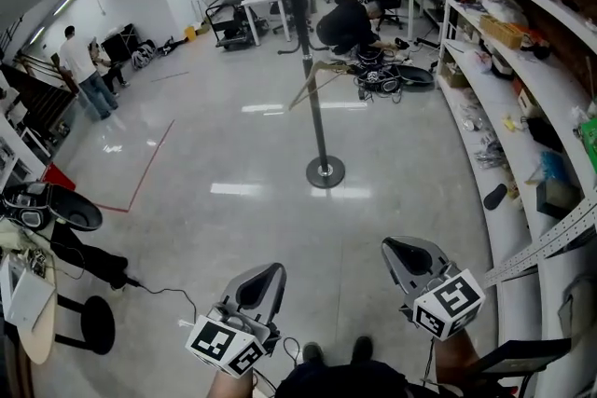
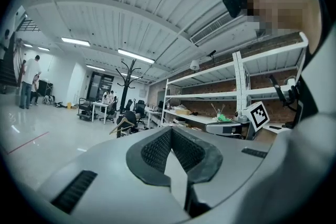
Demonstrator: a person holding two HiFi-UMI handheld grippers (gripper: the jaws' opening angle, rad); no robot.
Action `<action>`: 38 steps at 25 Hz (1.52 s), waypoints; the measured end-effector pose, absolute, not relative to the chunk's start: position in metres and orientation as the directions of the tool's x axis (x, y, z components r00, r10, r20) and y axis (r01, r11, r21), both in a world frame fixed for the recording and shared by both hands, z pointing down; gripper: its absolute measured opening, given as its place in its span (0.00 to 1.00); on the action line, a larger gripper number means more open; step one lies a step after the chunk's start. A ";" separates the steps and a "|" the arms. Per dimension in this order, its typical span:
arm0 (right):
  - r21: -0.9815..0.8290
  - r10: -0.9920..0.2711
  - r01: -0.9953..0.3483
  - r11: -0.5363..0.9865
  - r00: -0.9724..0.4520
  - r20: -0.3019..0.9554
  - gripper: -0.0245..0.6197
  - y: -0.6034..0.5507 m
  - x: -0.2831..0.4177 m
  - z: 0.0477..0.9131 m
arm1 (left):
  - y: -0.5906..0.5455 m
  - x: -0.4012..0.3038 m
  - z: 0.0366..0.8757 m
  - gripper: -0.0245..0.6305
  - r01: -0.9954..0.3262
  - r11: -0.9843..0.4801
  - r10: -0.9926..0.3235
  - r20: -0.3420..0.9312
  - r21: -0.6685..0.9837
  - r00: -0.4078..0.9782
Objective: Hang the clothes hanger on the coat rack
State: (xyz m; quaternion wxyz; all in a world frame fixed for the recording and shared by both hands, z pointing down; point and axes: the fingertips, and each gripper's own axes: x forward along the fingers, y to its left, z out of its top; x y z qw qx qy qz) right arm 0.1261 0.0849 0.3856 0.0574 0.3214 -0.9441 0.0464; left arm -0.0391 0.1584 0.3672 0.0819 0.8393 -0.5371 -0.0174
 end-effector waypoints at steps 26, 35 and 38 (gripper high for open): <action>-0.018 -0.689 -0.696 0.718 -0.715 0.119 0.05 0.334 0.109 0.373 | 0.379 -0.058 0.377 0.04 -0.814 -0.532 -0.839 -0.014 0.233 0.544; -0.102 -0.700 -0.711 0.696 -0.703 0.124 0.05 0.418 0.223 0.381 | 0.469 0.053 0.368 0.04 -0.841 -0.500 -0.853 0.051 0.206 0.519; -0.078 -0.689 -0.697 0.713 -0.717 0.105 0.05 0.427 0.220 0.369 | 0.479 0.053 0.353 0.04 -0.845 -0.504 -0.855 0.032 0.178 0.517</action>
